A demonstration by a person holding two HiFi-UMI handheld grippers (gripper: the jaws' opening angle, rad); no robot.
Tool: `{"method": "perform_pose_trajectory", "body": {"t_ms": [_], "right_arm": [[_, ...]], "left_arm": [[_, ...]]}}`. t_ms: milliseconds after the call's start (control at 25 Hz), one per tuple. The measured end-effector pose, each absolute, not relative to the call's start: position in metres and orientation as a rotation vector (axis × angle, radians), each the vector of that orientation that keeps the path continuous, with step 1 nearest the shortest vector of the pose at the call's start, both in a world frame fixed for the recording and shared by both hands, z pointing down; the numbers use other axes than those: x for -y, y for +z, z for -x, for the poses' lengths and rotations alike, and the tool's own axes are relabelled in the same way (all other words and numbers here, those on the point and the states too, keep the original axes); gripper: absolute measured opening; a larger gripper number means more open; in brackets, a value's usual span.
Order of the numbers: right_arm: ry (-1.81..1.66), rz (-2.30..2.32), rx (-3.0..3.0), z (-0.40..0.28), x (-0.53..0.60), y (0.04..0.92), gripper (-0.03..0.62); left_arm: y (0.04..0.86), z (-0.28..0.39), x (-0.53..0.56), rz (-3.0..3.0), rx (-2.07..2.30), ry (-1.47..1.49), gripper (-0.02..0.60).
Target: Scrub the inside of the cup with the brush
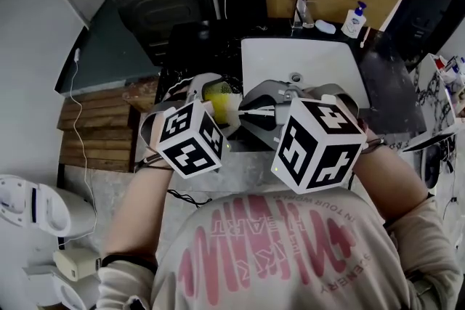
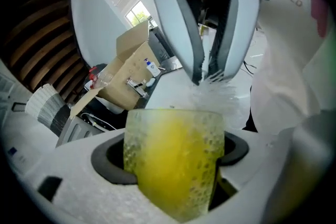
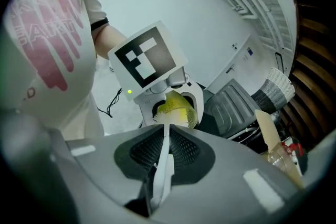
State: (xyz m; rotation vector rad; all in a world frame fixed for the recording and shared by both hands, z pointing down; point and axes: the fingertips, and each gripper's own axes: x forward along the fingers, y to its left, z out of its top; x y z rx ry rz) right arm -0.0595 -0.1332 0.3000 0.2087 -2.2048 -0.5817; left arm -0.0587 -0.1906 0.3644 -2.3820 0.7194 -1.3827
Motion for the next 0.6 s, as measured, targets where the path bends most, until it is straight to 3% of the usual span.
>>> {"method": "perform_pose_trajectory", "body": {"t_ms": [400,600], "right_arm": [[-0.511,-0.239,2.255,0.051,0.143,0.299,0.046],[-0.483,-0.232,2.268,0.049,0.145,0.303,0.046]], "left_arm": [[0.338,0.048,0.192,2.623,-0.797,-1.143,0.41],[0.349,0.047,0.186,2.465,-0.708,-1.257,0.41]]}}
